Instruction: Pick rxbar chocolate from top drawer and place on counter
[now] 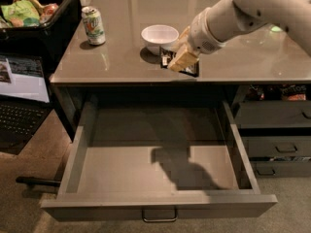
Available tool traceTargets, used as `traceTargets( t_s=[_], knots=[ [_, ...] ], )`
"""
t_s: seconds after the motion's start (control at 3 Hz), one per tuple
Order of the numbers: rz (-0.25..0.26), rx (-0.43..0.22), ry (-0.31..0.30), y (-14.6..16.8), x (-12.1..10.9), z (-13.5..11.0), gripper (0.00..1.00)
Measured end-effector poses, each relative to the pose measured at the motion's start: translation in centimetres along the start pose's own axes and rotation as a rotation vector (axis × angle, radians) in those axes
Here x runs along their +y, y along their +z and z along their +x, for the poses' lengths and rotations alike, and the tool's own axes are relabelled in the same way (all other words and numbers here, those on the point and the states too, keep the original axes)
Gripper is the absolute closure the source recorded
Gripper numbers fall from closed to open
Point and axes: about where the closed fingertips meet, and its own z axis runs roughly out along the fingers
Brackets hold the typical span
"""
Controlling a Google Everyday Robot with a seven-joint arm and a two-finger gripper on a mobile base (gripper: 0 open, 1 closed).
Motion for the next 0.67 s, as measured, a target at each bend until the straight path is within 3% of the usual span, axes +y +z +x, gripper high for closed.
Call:
traceTargets(
  t_s=[0.33,0.67],
  knots=[
    [0.007,0.027,0.079,3.5,-2.0,1.8,1.00],
    [0.004,0.063,0.131,5.6,-2.7,3.8,0.81]
  ],
)
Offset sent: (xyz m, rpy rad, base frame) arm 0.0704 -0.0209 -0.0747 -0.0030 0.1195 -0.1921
